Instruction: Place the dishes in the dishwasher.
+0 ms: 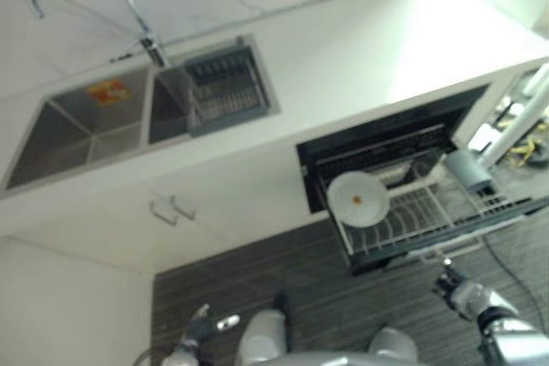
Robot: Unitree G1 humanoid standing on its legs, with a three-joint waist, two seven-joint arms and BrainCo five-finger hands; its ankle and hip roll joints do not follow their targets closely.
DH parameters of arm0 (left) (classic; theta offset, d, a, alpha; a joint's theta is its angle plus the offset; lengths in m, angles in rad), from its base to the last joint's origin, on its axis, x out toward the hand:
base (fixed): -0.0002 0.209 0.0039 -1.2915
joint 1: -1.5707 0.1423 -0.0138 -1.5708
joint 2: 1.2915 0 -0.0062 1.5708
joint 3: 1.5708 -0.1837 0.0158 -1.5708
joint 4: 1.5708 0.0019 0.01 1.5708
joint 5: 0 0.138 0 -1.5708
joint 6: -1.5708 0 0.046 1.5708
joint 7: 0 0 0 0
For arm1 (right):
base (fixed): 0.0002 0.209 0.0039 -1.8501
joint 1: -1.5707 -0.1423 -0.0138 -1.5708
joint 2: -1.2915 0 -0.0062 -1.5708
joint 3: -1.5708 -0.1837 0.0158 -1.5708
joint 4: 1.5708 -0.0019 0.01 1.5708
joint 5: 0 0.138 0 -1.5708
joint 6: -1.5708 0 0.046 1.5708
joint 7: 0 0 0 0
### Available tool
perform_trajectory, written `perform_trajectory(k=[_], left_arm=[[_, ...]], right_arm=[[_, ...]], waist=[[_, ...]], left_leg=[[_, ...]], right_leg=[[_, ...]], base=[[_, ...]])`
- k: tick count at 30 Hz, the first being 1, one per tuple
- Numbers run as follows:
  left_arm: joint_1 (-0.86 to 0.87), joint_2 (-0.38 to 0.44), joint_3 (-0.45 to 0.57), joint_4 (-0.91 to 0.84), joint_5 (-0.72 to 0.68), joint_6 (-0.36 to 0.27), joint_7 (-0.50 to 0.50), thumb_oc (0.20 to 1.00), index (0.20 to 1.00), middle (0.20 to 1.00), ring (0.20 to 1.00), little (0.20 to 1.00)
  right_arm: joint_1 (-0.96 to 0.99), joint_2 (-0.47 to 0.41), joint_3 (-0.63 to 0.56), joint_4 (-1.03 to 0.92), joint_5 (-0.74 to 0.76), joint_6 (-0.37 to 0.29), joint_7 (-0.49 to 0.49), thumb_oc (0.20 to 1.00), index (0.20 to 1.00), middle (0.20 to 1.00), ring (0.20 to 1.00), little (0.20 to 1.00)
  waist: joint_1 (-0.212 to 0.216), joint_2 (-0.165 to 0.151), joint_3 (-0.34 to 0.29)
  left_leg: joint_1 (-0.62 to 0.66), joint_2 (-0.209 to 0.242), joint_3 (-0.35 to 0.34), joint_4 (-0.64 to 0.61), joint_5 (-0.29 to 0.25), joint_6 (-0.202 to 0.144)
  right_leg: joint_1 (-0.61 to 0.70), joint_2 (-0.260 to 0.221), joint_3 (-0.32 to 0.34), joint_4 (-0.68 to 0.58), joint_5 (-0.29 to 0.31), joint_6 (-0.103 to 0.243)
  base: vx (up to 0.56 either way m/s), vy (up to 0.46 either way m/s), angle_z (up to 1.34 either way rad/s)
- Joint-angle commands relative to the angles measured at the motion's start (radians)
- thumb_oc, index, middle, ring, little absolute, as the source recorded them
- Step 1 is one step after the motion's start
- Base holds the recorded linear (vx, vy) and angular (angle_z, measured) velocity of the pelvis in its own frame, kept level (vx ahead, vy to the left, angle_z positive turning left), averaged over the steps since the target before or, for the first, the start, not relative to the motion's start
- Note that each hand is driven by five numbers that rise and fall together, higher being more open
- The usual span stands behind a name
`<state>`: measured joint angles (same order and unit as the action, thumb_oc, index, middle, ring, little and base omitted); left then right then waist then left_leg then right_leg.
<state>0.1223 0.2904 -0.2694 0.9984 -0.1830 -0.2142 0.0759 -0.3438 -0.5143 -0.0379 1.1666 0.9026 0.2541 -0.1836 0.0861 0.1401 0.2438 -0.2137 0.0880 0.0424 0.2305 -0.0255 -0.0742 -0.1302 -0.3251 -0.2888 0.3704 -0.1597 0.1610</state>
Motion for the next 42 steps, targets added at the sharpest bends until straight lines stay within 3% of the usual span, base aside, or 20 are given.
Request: perform_trajectory(k=[1,3,6,15,22,31,35,39,42], left_arm=[[-0.044,0.043,-0.028,-0.029,-0.069,0.005,0.008,1.000,1.000,1.000,1.000,1.000],[-0.036,0.033,-0.058,-0.049,-0.098,0.002,0.016,1.000,1.000,1.000,1.000,1.000],[-0.018,0.024,-0.072,-0.074,-0.112,0.001,0.021,1.000,1.000,1.000,1.000,1.000],[0.072,0.036,-0.096,-0.139,-0.104,0.019,0.022,1.000,1.000,1.000,1.000,1.000],[0.132,0.074,-0.061,-0.116,-0.079,0.049,0.005,1.000,1.000,1.000,1.000,1.000],[0.160,0.090,0.003,-0.069,-0.018,0.083,-0.030,1.000,1.000,1.000,1.000,1.000],[0.152,0.118,0.023,-0.123,-0.031,0.085,-0.052,1.000,1.000,1.000,1.000,1.000],[0.145,0.136,0.022,-0.170,-0.046,0.022,-0.091,1.000,1.000,1.000,1.000,1.000],[0.119,0.161,0.022,-0.226,-0.126,-0.007,-0.133,1.000,1.000,1.000,1.000,1.000]], right_arm=[[-0.156,-0.022,0.002,0.008,-0.032,0.015,-0.016,1.000,1.000,1.000,1.000,1.000],[-0.286,-0.119,0.021,0.037,-0.074,0.037,-0.023,1.000,1.000,1.000,1.000,1.000],[-0.404,-0.196,0.050,0.051,-0.116,0.051,-0.025,1.000,1.000,1.000,1.000,1.000],[-0.657,-0.360,0.152,0.057,-0.264,0.095,-0.012,1.000,1.000,1.000,1.000,1.000],[-0.979,-0.533,0.350,0.092,-0.372,0.153,-0.050,1.000,1.000,1.000,1.000,1.000],[-1.203,-0.594,0.501,0.115,-0.325,0.104,-0.087,1.000,1.000,1.000,1.000,1.000],[-1.165,-0.580,0.489,0.103,-0.366,0.088,-0.025,1.000,1.000,1.000,1.000,1.000],[-1.024,-0.541,0.391,0.064,-0.296,0.074,0.078,1.000,1.000,1.000,1.000,1.000],[-0.759,-0.400,0.247,-0.073,-0.241,0.015,0.129,1.000,1.000,1.000,1.000,1.000]], waist=[[0.040,0.006,0.032],[0.063,0.061,0.076],[0.085,0.108,0.111],[0.135,0.176,0.144],[0.185,0.175,0.125],[0.207,0.165,0.117],[0.207,0.146,0.123],[0.208,0.117,0.140],[0.193,0.083,0.170]], left_leg=[[-0.001,0.020,-0.013,0.070,-0.128,-0.037],[-0.052,-0.014,-0.024,0.070,-0.113,-0.038],[-0.094,-0.043,-0.022,0.070,-0.103,-0.040],[-0.133,-0.091,-0.009,0.070,-0.089,-0.043],[-0.145,-0.111,-0.031,0.070,-0.069,-0.043],[-0.169,-0.117,-0.062,0.070,-0.052,-0.040],[-0.168,-0.097,-0.046,0.070,-0.049,-0.043],[-0.168,-0.083,-0.044,0.070,-0.047,-0.043],[-0.175,-0.069,-0.039,0.070,-0.047,-0.037]], right_leg=[[-0.051,-0.039,0.061,-0.070,0.075,0.038],[-0.088,-0.077,0.059,-0.070,0.087,0.048],[-0.120,-0.120,0.054,-0.070,0.104,0.051],[-0.122,-0.187,0.029,-0.070,0.113,0.068],[-0.092,-0.191,0.008,-0.070,0.105,0.075],[-0.115,-0.177,0.023,-0.070,0.109,0.079],[-0.113,-0.170,0.019,-0.070,0.107,0.079],[-0.109,-0.159,0.018,-0.070,0.109,0.076],[-0.118,-0.142,0.025,-0.070,0.115,0.073]], base=[[-0.24,0.258,0.40],[-0.21,0.281,0.31],[-0.09,0.226,0.42],[0.08,0.141,0.36],[0.21,0.027,0.26],[0.11,-0.023,0.07],[0.05,-0.008,-0.03],[0.00,-0.062,-0.07],[-0.07,-0.127,-0.11]])
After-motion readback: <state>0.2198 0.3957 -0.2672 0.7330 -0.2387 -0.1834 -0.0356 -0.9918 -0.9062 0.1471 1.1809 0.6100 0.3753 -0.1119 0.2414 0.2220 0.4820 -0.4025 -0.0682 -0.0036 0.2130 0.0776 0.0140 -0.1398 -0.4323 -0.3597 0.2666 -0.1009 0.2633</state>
